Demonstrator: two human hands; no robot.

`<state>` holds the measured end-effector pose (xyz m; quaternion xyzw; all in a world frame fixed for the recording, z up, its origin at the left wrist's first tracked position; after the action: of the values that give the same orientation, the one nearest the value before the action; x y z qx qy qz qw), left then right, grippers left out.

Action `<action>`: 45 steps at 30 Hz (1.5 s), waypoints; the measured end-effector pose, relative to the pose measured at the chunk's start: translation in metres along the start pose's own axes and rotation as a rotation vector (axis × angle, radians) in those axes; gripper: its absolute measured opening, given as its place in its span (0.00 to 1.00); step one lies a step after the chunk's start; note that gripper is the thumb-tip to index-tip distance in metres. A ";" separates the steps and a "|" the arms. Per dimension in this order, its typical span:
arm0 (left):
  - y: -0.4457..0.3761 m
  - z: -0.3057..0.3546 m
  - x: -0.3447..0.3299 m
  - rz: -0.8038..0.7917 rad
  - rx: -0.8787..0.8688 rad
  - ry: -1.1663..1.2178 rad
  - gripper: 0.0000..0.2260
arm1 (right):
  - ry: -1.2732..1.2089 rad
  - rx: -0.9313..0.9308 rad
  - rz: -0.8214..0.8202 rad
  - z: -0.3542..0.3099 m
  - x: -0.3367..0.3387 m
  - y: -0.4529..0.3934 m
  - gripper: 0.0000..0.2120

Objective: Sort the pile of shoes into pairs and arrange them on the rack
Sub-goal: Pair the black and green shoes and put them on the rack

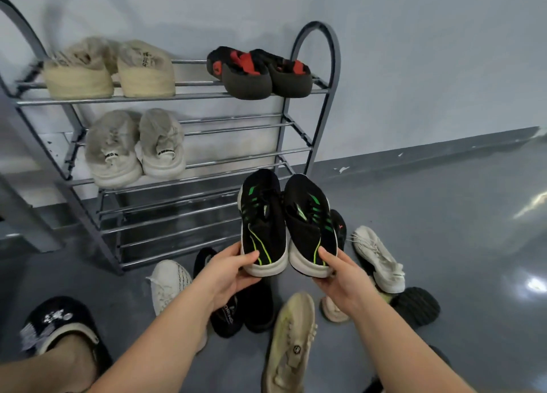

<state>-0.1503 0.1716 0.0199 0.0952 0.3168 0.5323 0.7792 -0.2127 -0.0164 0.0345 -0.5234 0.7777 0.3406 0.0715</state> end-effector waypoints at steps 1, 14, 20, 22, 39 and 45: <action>0.001 0.007 -0.005 -0.006 -0.015 0.002 0.13 | 0.029 0.007 -0.014 -0.010 -0.004 0.001 0.11; 0.015 0.080 -0.044 -0.042 -0.004 0.108 0.06 | 0.215 0.008 -0.095 -0.109 -0.058 -0.007 0.08; -0.003 0.104 -0.022 0.022 -0.028 0.072 0.06 | 0.096 -0.040 -0.123 -0.092 -0.076 -0.043 0.06; -0.017 0.114 -0.022 0.065 -0.045 0.076 0.06 | 0.070 -0.022 -0.114 -0.096 -0.082 -0.061 0.06; -0.116 0.170 0.003 0.211 -0.175 0.097 0.22 | -0.020 0.094 0.027 -0.116 -0.103 -0.188 0.23; -0.139 0.174 0.007 0.234 -0.162 0.079 0.24 | 0.034 0.091 0.035 -0.115 -0.102 -0.216 0.14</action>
<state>0.0618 0.1527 0.0852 0.0470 0.2899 0.6466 0.7040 0.0467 -0.0552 0.0715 -0.5117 0.8026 0.2971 0.0763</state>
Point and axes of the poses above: each hand's wrist, its own y-axis away from the middle knuckle, its own x-axis out of the back of the hand, z = x × y, the point moved 9 cm from there along -y, towards the middle knuckle
